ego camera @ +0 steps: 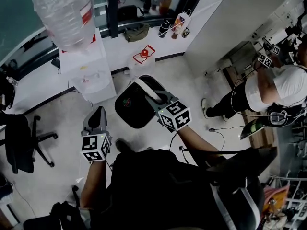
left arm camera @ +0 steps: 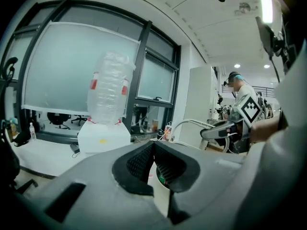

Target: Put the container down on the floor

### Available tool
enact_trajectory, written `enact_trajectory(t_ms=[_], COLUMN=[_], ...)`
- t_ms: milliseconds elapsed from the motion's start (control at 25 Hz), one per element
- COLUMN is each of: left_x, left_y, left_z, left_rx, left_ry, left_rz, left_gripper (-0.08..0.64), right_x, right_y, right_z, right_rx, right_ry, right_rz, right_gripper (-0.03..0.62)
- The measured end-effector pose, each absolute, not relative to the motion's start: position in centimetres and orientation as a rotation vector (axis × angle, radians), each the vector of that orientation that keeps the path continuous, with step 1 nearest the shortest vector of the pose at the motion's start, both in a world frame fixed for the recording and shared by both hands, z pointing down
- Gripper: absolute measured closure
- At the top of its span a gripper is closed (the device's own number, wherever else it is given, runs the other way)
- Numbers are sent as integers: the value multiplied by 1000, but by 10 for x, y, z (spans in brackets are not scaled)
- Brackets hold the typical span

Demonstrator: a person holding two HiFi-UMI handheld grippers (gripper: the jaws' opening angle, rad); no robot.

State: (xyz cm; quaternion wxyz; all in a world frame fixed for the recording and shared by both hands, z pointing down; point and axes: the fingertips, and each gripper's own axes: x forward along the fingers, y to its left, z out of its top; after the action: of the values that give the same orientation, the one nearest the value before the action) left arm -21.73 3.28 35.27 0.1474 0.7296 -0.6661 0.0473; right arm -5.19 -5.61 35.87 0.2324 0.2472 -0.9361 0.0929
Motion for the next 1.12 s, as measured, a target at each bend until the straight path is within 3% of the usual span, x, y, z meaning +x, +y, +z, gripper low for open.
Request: enact_trajectory(t_ms=[520, 1120], left_x=[-263, -227], left_y=[8, -50], left_z=[378, 421], left_rx=[2143, 2076], left_ry=[-1840, -1834], left_rz=[148, 288], left_gripper=[548, 549], right_x=[-84, -81], right_y=[-77, -130], right_z=[385, 452], right_rx=[774, 578], right_ry=[-2526, -2521], right_rz=[317, 242], right_gripper=[545, 545])
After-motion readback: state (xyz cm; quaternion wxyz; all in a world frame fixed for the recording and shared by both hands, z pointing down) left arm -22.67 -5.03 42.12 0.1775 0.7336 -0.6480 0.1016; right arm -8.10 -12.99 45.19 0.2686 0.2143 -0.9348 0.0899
